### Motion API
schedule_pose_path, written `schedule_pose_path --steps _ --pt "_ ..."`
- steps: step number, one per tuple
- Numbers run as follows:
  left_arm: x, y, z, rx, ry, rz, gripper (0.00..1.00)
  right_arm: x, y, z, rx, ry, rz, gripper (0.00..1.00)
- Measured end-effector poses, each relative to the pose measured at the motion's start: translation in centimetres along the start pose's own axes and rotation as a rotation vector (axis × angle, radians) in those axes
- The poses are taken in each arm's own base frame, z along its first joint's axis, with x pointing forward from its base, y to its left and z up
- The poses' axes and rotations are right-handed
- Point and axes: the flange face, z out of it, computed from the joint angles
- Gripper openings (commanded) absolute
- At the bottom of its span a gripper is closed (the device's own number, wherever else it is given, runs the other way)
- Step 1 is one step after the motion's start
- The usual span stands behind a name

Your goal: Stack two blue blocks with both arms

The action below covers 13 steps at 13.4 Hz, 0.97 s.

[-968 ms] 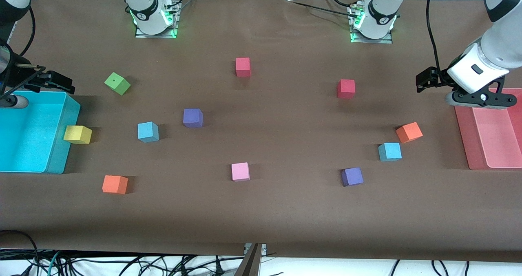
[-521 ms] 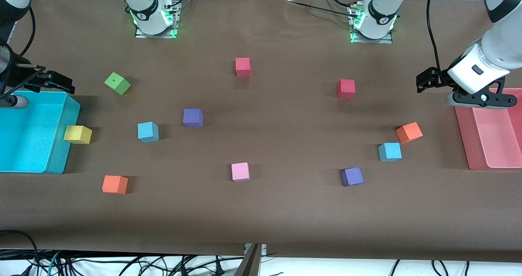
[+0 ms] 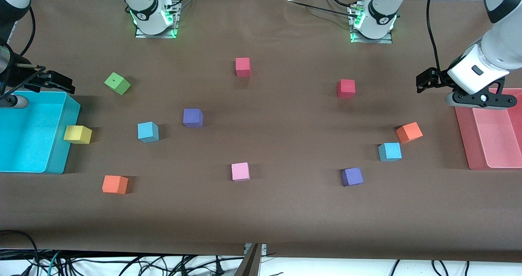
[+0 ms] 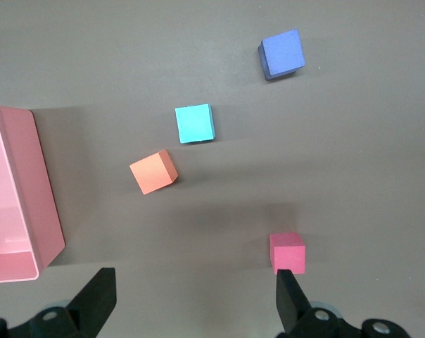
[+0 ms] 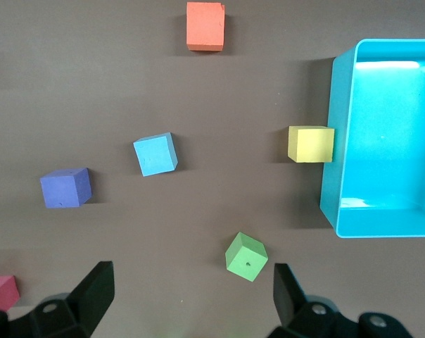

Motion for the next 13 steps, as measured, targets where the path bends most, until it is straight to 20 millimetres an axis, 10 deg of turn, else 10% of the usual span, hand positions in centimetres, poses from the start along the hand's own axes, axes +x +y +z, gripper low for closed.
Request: schedule_pose_path --steps 13 --pt "0.1 -0.2 0.1 0.000 -0.002 -0.004 1.00 1.4 -3.9 4.6 -0.017 -0.110 -0.072 1.00"
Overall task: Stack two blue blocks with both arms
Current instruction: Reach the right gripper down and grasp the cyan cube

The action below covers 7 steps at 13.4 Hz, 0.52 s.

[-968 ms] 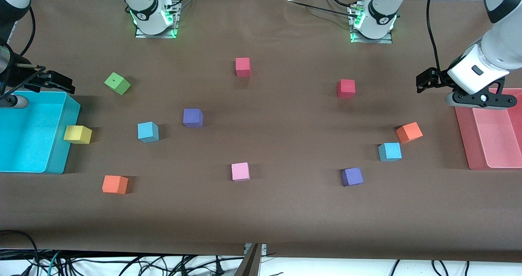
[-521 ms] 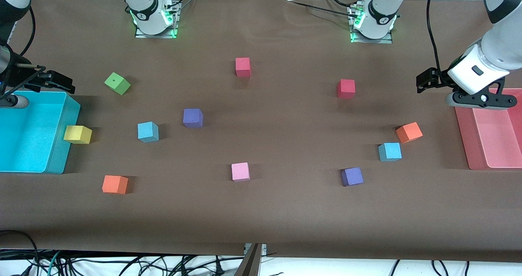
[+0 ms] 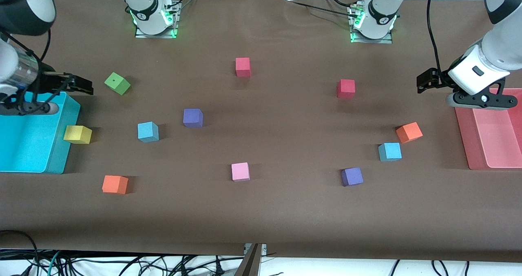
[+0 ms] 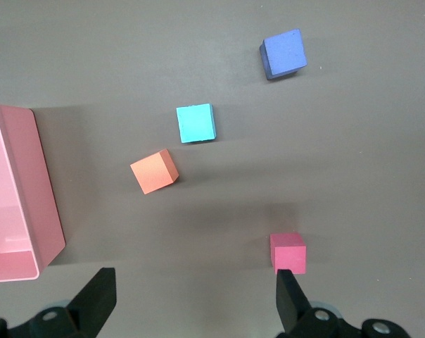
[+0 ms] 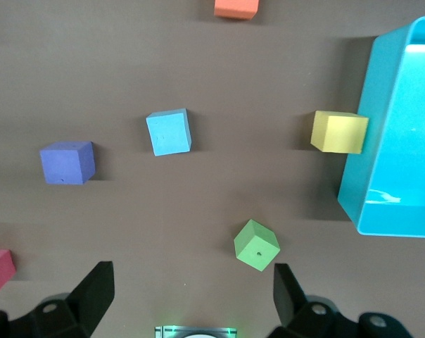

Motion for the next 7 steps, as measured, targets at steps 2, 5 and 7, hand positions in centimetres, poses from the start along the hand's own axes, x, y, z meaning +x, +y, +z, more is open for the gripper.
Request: schedule_pose_path --steps 2,5,7 --pt "0.0 -0.1 0.1 0.000 -0.001 -0.001 1.00 2.5 -1.2 3.8 -0.010 -0.030 -0.018 1.00" --pt "0.1 -0.1 0.1 0.000 -0.002 -0.001 1.00 6.3 -4.3 11.0 -0.001 -0.011 -0.055 1.00" --pt "0.1 -0.1 0.1 0.000 -0.003 -0.001 1.00 7.3 -6.0 16.3 -0.004 0.007 -0.077 1.00"
